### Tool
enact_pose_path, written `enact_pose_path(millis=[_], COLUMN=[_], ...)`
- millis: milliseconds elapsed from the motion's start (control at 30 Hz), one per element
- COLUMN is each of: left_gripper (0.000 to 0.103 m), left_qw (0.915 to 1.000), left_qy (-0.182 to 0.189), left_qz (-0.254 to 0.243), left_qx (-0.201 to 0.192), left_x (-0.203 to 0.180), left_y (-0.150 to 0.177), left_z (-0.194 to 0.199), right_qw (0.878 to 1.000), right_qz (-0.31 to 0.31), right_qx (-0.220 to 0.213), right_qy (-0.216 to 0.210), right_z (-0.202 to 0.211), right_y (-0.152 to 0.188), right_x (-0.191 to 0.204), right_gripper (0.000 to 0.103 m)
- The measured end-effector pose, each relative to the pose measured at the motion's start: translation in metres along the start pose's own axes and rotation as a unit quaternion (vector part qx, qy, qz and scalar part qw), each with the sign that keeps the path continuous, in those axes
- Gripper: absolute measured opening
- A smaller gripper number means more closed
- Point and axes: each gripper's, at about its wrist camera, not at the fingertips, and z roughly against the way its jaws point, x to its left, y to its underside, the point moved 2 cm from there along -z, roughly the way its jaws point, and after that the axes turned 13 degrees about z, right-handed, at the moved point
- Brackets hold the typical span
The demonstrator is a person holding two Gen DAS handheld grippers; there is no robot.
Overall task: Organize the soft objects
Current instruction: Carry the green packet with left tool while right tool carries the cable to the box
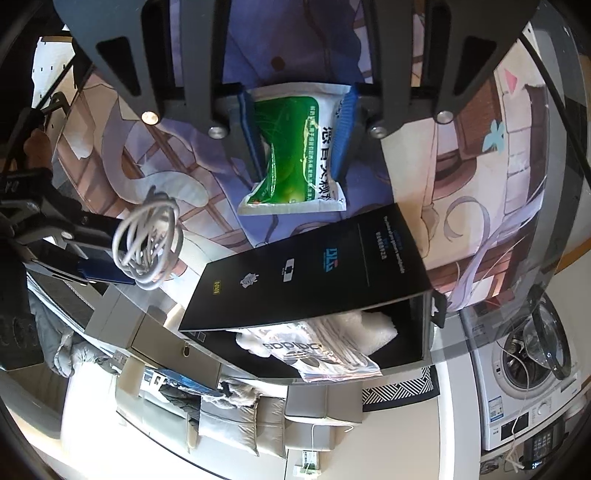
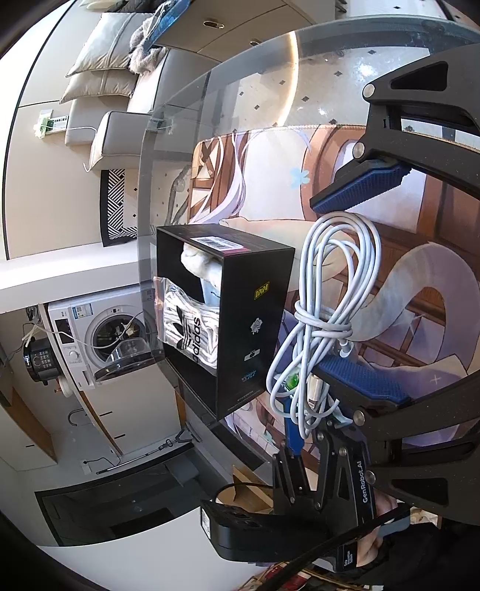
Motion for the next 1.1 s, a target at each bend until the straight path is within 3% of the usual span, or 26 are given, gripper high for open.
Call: enact_pose_path(millis=[467,767,1100], left_gripper=[0.035,0.035,0.035], left_qw=[0.9955,0.9928,0.9904], left_qy=[0.013,0.005,0.000], left_qz=[0.022,0.045,0.057], left_qx=[-0.091,-0.110,-0.126], left_x=[0.008,0.014,0.019], left_y=[-0.024,-0.048,-0.075], left_z=[0.057,0.054,0.045], right_qw=[0.998,0.995,0.991], right_qz=[-0.007,0.010,0.046], right_qx=[-0.047,-0.052,-0.051], right_qy=[0.033,0.087,0.116], right_z=[0.028,0.030,0.020], right_y=[-0.011,-0.037,-0.068], right_x=[-0.003,-0.007,-0.004], right_gripper=[0.080,0.080,0.080])
